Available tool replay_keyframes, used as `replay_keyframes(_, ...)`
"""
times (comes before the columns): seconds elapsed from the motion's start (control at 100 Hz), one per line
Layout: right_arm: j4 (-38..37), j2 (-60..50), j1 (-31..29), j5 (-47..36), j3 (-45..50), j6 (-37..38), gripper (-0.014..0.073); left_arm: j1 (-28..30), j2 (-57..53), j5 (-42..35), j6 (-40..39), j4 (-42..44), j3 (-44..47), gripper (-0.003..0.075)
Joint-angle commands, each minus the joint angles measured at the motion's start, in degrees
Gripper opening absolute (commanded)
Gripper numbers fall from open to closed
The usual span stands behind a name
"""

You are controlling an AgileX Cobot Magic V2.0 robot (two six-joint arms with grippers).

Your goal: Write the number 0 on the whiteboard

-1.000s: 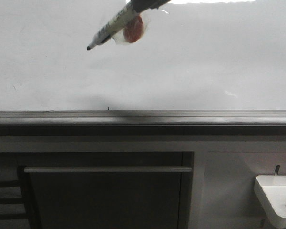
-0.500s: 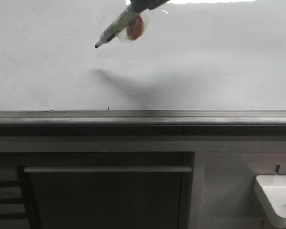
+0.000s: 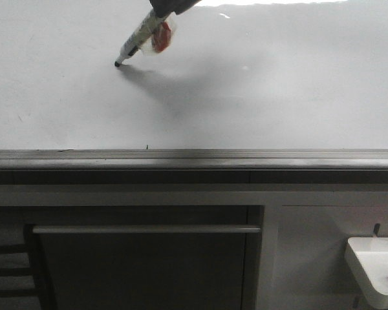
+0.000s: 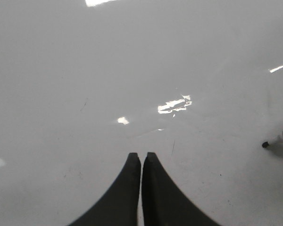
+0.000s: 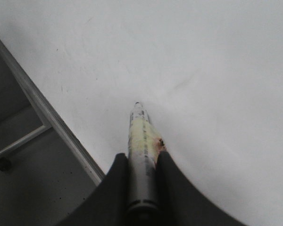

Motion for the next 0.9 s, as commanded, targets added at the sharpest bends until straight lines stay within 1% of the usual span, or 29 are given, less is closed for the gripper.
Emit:
replay_keyframes(0.0, -0.42, -1.01, -1.66, -4.29, -3.91, -0.59, -0.0066, 0.07, -0.09, -4.46, -0.60, -0.80, -1.97, -0.0020)
replay_keyframes(0.16, -0.42, -1.54, -3.72, -2.92, -6.26, -0.59, -0.0066, 0.07, -0.09, -4.57, -0.60, -0.80, -1.97, -0.0020)
replay_keyframes(0.34, -0.42, -3.76, -6.20, 3.58, -6.66, -0.59, -0.0066, 0.07, -0.09, -4.57, -0.60, -0.80, -1.97, -0.0020)
replay_keyframes(0.45, -0.42, -3.82, -6.53, 6.93, -6.41, -0.48, -0.0066, 0.07, -0.09, -4.57, -0.60, -0.80, -1.97, -0.0020)
replay_keyframes(0.68, 2.03, -2.55, -6.11, 7.07, -3.51, -0.36, -0.0066, 0.07, -0.09, -4.57, -0.60, -0.80, -1.97, -0.0020)
replay_keyframes(0.89, 2.03, 0.98, -4.45, 3.33, -4.23, -0.46, -0.0066, 0.07, -0.09, -4.69, -0.60, -0.80, -1.97, -0.0020)
